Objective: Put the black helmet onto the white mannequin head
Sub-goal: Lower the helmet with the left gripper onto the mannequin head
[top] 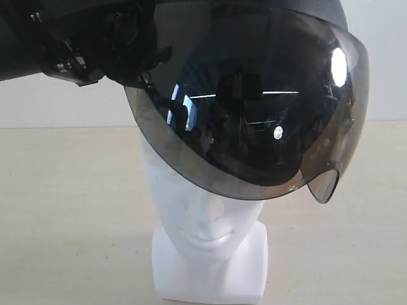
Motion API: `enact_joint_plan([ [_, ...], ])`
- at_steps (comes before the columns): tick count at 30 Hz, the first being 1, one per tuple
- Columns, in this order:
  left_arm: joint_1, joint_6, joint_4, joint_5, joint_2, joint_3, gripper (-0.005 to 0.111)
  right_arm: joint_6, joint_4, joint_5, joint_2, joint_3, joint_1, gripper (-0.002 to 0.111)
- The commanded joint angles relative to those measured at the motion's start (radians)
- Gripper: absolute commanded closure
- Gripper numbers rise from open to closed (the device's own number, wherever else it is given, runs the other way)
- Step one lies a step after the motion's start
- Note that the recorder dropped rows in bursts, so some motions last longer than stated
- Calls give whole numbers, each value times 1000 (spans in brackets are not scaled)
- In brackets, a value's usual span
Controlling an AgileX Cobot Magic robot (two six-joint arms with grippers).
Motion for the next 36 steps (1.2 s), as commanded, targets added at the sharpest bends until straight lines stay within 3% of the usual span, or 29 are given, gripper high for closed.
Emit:
enact_joint_plan([
  [1,26,57,91,221,8,-2,102,-1,-1,-8,-3,-1,-1,96],
  [9,35,57,92,219,43,-2,102,-1,-1,-8,-3,-1,-1,96],
  [14,49,57,102,134,82,-2,102,-1,-1,-8,-3,-1,-1,96],
  [22,49,65,125,161,72,-2,102,-1,-1,-8,-3,-1,-1,96],
  [30,144,46,111,98,72,-2,102,-1,-1,-8,-3,-1,-1,96],
  [36,163,46,140,63,72,-2,102,-1,-1,-8,-3,-1,-1,96],
])
